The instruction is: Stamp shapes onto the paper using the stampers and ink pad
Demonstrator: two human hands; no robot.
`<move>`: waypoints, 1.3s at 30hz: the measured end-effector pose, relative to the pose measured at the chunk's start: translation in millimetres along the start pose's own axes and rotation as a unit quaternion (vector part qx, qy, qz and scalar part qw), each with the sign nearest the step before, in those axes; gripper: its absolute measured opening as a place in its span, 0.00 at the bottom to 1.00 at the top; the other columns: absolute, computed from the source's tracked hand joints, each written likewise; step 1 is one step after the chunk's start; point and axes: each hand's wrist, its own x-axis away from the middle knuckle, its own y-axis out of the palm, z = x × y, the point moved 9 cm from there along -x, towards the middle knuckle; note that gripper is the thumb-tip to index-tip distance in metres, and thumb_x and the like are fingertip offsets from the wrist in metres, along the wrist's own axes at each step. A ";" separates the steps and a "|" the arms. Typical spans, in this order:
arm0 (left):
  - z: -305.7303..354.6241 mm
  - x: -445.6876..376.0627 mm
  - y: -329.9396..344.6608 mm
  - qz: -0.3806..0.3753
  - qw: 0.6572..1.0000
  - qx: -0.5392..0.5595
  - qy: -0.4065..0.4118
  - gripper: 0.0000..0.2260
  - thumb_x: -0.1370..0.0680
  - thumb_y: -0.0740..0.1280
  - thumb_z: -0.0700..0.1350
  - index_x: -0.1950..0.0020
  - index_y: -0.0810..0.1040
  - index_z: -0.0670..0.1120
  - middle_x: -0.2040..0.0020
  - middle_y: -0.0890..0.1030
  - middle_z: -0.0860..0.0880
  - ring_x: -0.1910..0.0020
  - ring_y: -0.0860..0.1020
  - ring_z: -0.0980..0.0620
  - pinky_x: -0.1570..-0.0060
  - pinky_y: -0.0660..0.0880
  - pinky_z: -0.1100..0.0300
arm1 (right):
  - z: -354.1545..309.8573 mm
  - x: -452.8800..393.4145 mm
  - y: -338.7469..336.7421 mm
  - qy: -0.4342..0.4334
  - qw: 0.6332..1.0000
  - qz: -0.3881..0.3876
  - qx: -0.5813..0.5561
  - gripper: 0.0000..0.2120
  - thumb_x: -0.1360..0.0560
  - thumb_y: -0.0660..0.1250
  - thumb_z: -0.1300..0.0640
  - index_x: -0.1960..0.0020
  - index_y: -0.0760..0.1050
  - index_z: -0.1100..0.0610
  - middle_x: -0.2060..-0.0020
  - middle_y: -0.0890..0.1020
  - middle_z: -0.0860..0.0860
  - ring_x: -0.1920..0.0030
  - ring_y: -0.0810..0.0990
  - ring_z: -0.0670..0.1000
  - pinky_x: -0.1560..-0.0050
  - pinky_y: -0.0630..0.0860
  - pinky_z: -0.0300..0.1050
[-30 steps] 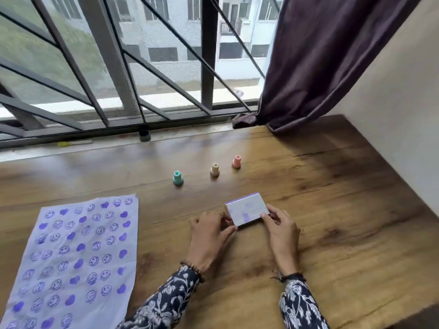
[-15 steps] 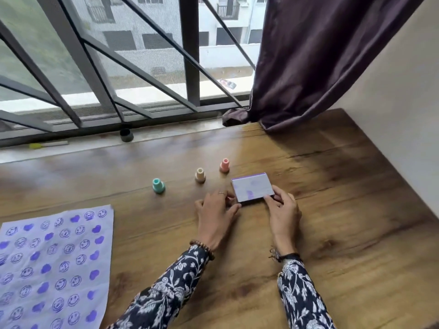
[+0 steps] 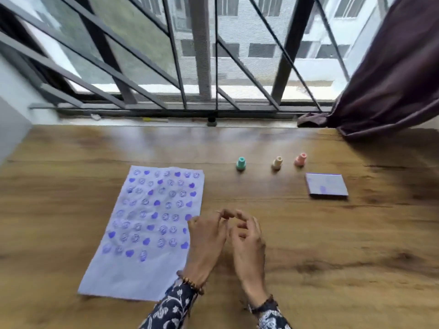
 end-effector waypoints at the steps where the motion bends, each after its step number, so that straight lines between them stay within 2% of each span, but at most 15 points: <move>1: -13.6 5.4 -14.6 0.004 1.000 -0.016 -0.013 0.12 0.27 0.63 0.38 0.50 0.79 0.53 0.52 0.84 0.53 0.49 0.79 0.52 0.45 0.69 0.48 | -1.8 6.9 16.3 0.007 0.999 -0.032 0.007 0.17 0.26 0.66 0.58 0.38 0.69 0.48 0.46 0.77 0.46 0.49 0.79 0.47 0.46 0.77 0.47; 3: -39.0 17.0 -43.2 0.014 0.998 -0.055 -0.029 0.13 0.27 0.64 0.36 0.49 0.79 0.52 0.49 0.84 0.52 0.47 0.79 0.51 0.43 0.70 0.47 | -6.5 18.3 44.2 0.002 0.995 -0.092 0.047 0.23 0.27 0.68 0.57 0.35 0.66 0.50 0.42 0.76 0.48 0.42 0.75 0.50 0.41 0.73 0.47; 6: -78.1 35.2 -80.3 0.006 0.997 -0.060 -0.051 0.18 0.27 0.62 0.33 0.45 0.77 0.52 0.44 0.81 0.53 0.42 0.76 0.54 0.38 0.68 0.46 | -25.1 35.5 75.4 -0.074 0.976 -0.146 0.141 0.24 0.29 0.69 0.52 0.35 0.66 0.51 0.41 0.75 0.48 0.40 0.70 0.50 0.46 0.67 0.38; 8: -102.7 47.0 -102.2 -0.007 0.997 -0.058 -0.046 0.18 0.28 0.65 0.33 0.43 0.77 0.52 0.41 0.79 0.54 0.38 0.74 0.56 0.35 0.66 0.46 | -32.5 47.3 93.9 -0.117 0.961 -0.178 0.179 0.25 0.30 0.70 0.47 0.36 0.68 0.51 0.38 0.74 0.48 0.39 0.68 0.49 0.41 0.64 0.38; 10: -123.0 57.9 -113.8 -0.043 0.997 -0.059 -0.014 0.17 0.28 0.69 0.38 0.41 0.76 0.51 0.36 0.76 0.53 0.33 0.70 0.56 0.33 0.65 0.48 | -29.7 56.6 109.0 -0.131 0.944 -0.207 0.223 0.26 0.31 0.69 0.43 0.37 0.69 0.50 0.33 0.69 0.47 0.34 0.64 0.49 0.34 0.61 0.40; 11: -132.4 63.0 -114.5 -0.071 0.996 -0.060 0.003 0.19 0.28 0.71 0.41 0.39 0.75 0.50 0.33 0.72 0.53 0.30 0.66 0.55 0.31 0.63 0.50 | -25.7 59.4 114.3 -0.129 0.934 -0.220 0.249 0.26 0.31 0.68 0.42 0.37 0.69 0.50 0.30 0.65 0.47 0.31 0.61 0.48 0.32 0.60 0.42; 13: -154.2 75.0 -109.0 -0.125 0.989 -0.076 0.007 0.24 0.27 0.70 0.46 0.33 0.67 0.52 0.27 0.59 0.55 0.27 0.55 0.58 0.29 0.52 0.55 | -16.8 60.6 117.7 -0.134 0.913 -0.234 0.307 0.27 0.31 0.67 0.41 0.35 0.66 0.48 0.27 0.59 0.45 0.29 0.58 0.47 0.30 0.56 0.44; 15: -173.2 82.2 -97.0 -0.172 0.980 -0.103 0.004 0.28 0.26 0.68 0.51 0.30 0.60 0.56 0.28 0.48 0.59 0.28 0.45 0.61 0.28 0.42 0.57 | -10.2 56.3 113.5 -0.141 0.899 -0.234 0.341 0.28 0.30 0.66 0.42 0.33 0.63 0.47 0.26 0.57 0.44 0.29 0.57 0.48 0.31 0.54 0.44; 17: -179.0 82.5 -85.3 -0.188 0.976 -0.108 0.019 0.30 0.26 0.67 0.54 0.29 0.55 0.58 0.29 0.44 0.60 0.28 0.41 0.60 0.29 0.37 0.59 | -6.9 48.5 105.1 -0.141 0.897 -0.228 0.352 0.27 0.30 0.66 0.43 0.33 0.63 0.46 0.26 0.57 0.42 0.29 0.58 0.48 0.32 0.55 0.44; 20: -170.3 73.3 -72.3 -0.177 0.979 -0.093 0.047 0.29 0.26 0.65 0.56 0.29 0.56 0.58 0.27 0.45 0.60 0.27 0.42 0.60 0.30 0.36 0.59 | -3.1 32.7 90.4 -0.128 0.904 -0.211 0.350 0.26 0.31 0.67 0.44 0.35 0.66 0.45 0.27 0.60 0.41 0.31 0.59 0.48 0.33 0.58 0.47; 25: -152.9 50.8 -56.7 -0.161 0.979 -0.113 0.049 0.29 0.28 0.65 0.59 0.29 0.58 0.59 0.24 0.51 0.59 0.26 0.47 0.60 0.29 0.41 0.57 | 3.5 2.5 71.4 -0.099 0.913 -0.204 0.340 0.26 0.32 0.70 0.45 0.37 0.69 0.46 0.28 0.63 0.41 0.33 0.62 0.51 0.32 0.59 0.52; 30: -140.5 35.8 -51.4 -0.152 0.982 -0.108 0.038 0.29 0.28 0.66 0.58 0.30 0.60 0.57 0.24 0.53 0.57 0.25 0.49 0.56 0.29 0.44 0.53 | 3.7 -20.7 66.5 -0.080 0.915 -0.207 0.338 0.27 0.34 0.72 0.47 0.37 0.69 0.46 0.28 0.63 0.42 0.32 0.61 0.52 0.35 0.57 0.49; 37: -139.9 33.1 -52.3 -0.168 0.979 -0.110 0.040 0.29 0.28 0.66 0.58 0.30 0.61 0.57 0.24 0.55 0.56 0.26 0.52 0.56 0.28 0.46 0.51 | 1.5 -21.5 70.3 -0.095 0.904 -0.217 0.357 0.27 0.33 0.72 0.47 0.36 0.70 0.49 0.28 0.64 0.45 0.34 0.63 0.54 0.33 0.60 0.50; 39: -129.6 25.2 -59.8 -0.148 0.979 -0.124 0.062 0.27 0.27 0.66 0.57 0.31 0.63 0.55 0.24 0.57 0.54 0.26 0.55 0.57 0.27 0.47 0.50 | -18.4 -20.9 67.8 -0.143 0.902 -0.162 0.373 0.24 0.32 0.71 0.46 0.38 0.73 0.50 0.30 0.70 0.46 0.37 0.66 0.54 0.36 0.64 0.48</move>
